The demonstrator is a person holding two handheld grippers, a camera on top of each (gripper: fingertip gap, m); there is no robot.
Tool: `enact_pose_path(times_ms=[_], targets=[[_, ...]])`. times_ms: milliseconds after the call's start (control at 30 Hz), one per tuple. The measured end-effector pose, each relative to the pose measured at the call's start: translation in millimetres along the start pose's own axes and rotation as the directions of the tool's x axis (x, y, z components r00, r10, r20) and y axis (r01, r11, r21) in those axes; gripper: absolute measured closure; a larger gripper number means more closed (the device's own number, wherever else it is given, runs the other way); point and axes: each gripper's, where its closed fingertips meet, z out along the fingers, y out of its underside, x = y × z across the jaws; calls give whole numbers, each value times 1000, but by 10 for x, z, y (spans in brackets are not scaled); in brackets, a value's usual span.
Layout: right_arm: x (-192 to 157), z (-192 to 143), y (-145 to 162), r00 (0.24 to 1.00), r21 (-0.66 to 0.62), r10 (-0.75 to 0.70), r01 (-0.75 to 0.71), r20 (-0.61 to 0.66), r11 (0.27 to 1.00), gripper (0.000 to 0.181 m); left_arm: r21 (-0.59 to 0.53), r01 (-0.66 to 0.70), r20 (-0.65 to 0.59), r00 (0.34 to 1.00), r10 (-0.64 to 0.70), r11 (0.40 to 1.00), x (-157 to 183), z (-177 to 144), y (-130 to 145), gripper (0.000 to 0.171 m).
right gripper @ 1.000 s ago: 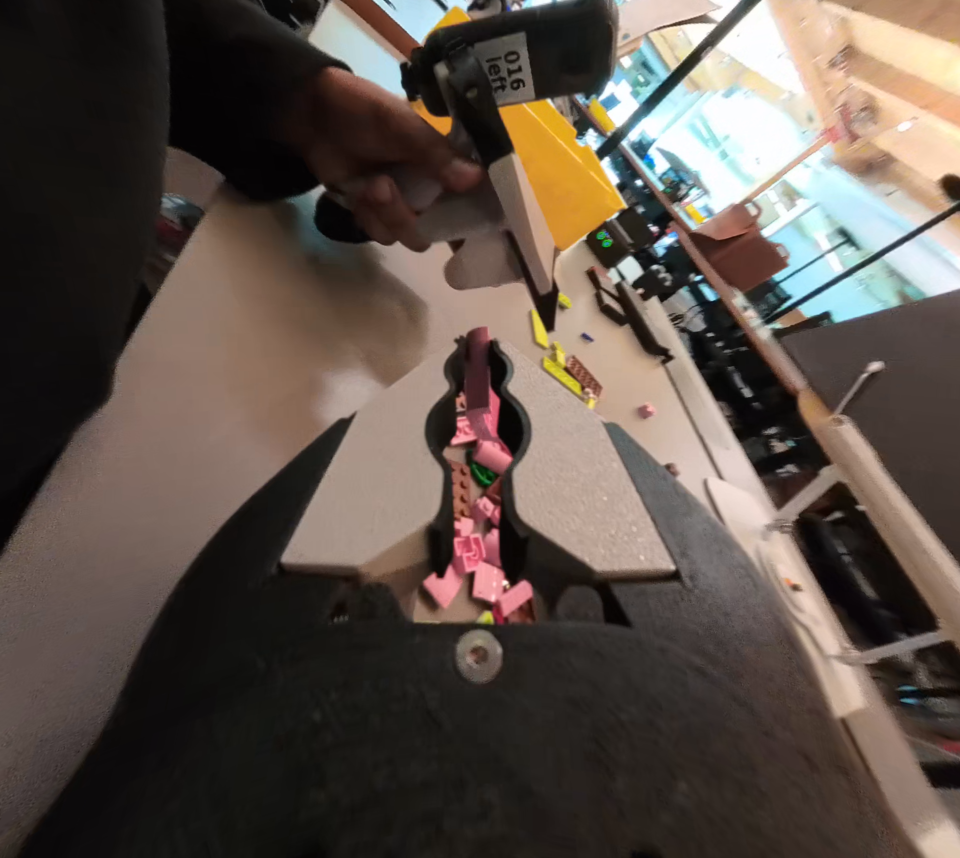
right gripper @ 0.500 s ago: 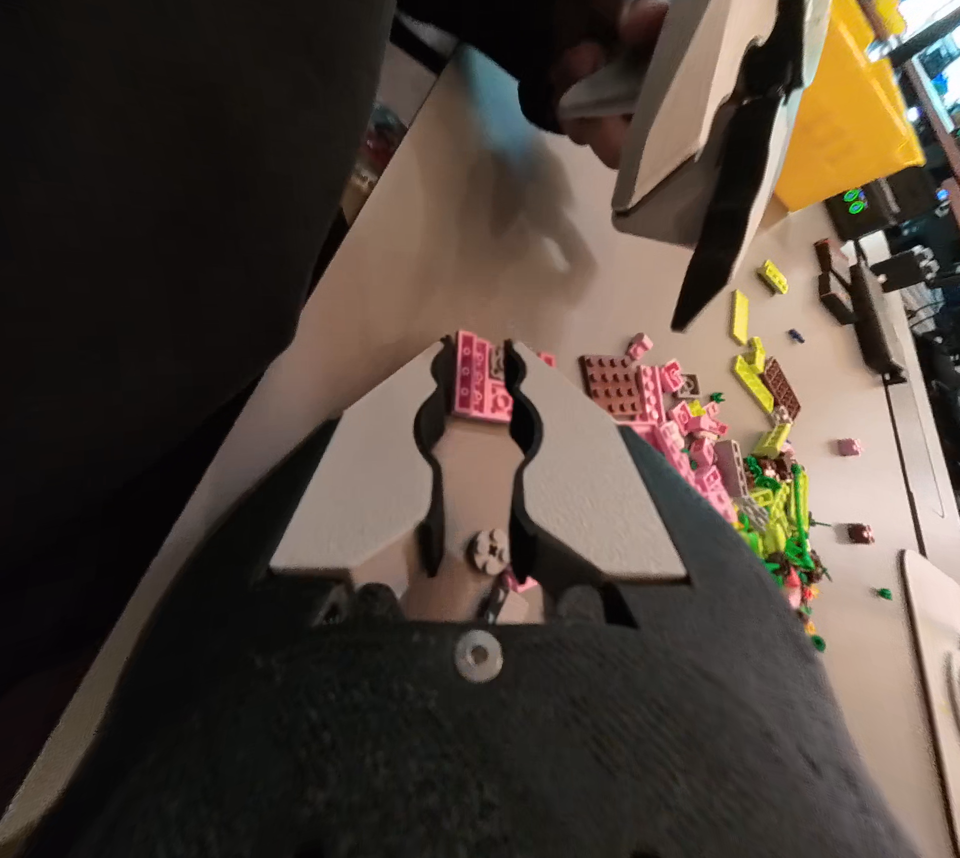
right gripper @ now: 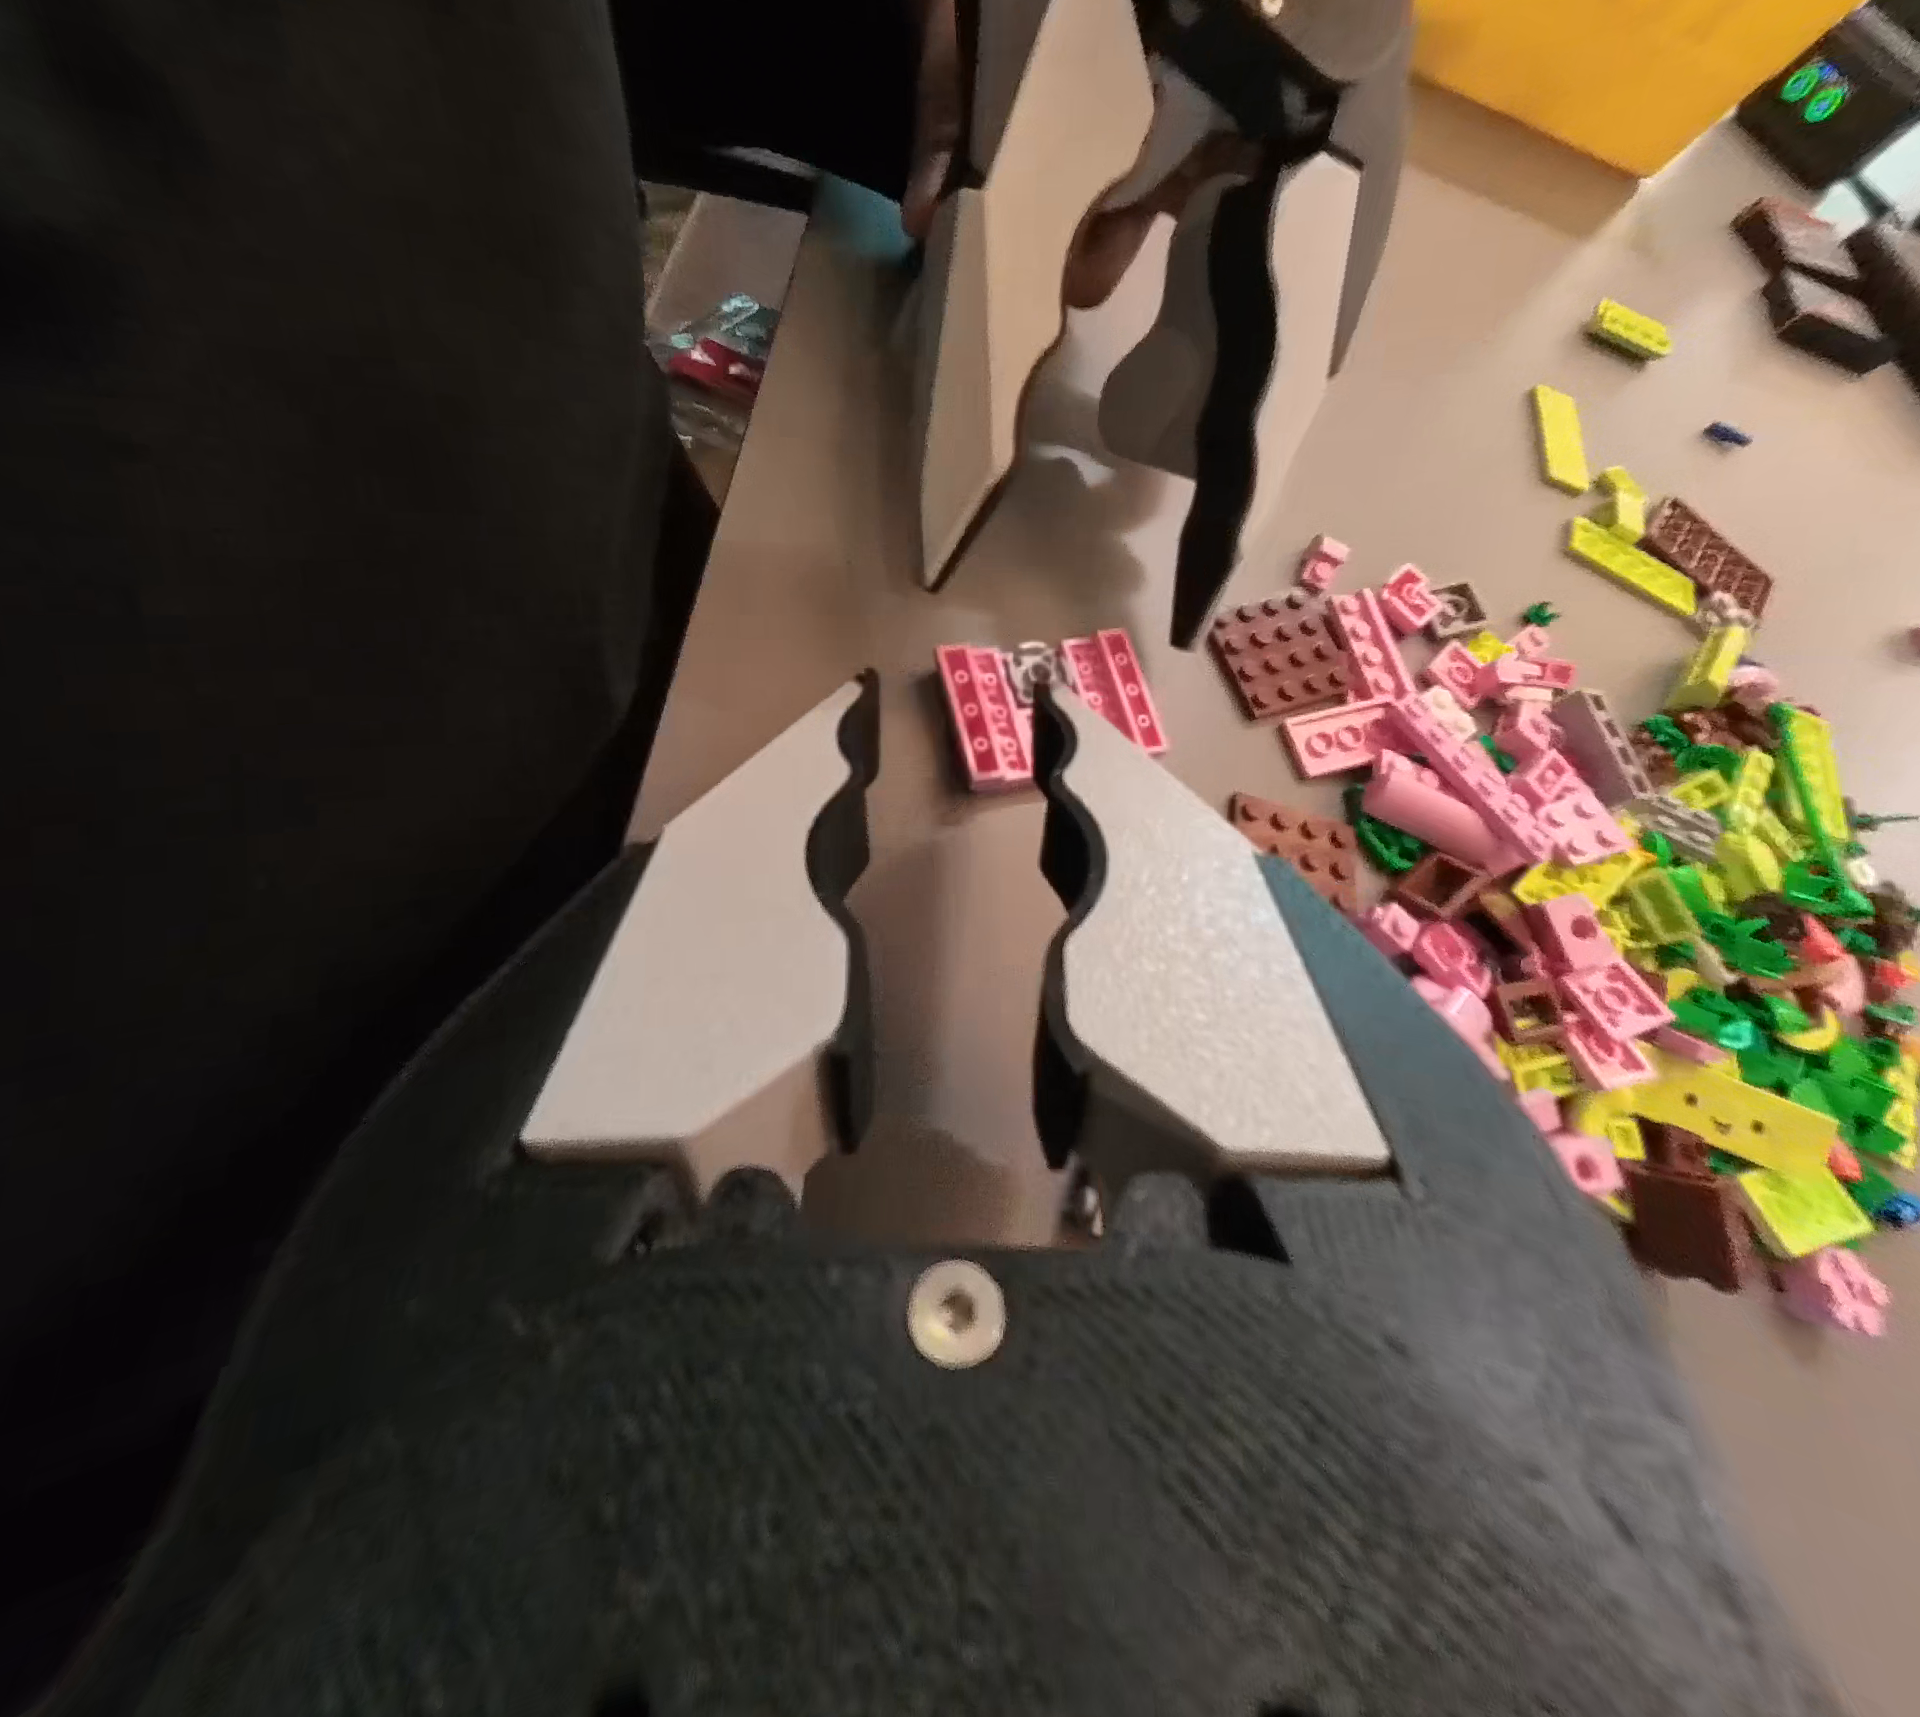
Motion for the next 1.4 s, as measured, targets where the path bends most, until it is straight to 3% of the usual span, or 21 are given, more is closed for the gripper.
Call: enact_pose_path(times_ms=[200,333,467,533,633,733,1000,1200,1400], targets=[[243,2,164,992,-97,1,-13,-130,995,152,-24,9,33,999,-8,1000,74,-6,76,116],[455,-129,243,970,-128,13,-46,-243,991,161,-17,18,45,999,-17,1000,142,-74,127,122],[409,-113,122,974,-53,93,-106,-208,993,162,33,-8,195,981,2,999,-73,-90,41,108],[360,-51,67,974,-36,150,-158,-168,987,166,3,-74,267,961,71,997,-165,-54,4,102],[273,84,58,962,-74,252,-261,-105,963,162,-73,-182,263,945,195,981,-159,73,-13,103],[237,179,137,953,-144,286,-298,-97,944,154,-148,-201,223,947,230,969,-140,168,73,113],[242,202,195,977,-195,166,-190,-132,962,170,-132,-168,278,940,199,977,-178,50,132,141],[249,228,194,987,-226,103,-130,-127,965,170,-135,-214,296,923,246,967,-187,90,80,134],[231,225,200,997,-287,-5,-19,-83,958,174,-143,-203,268,934,235,969,-198,133,70,140]])
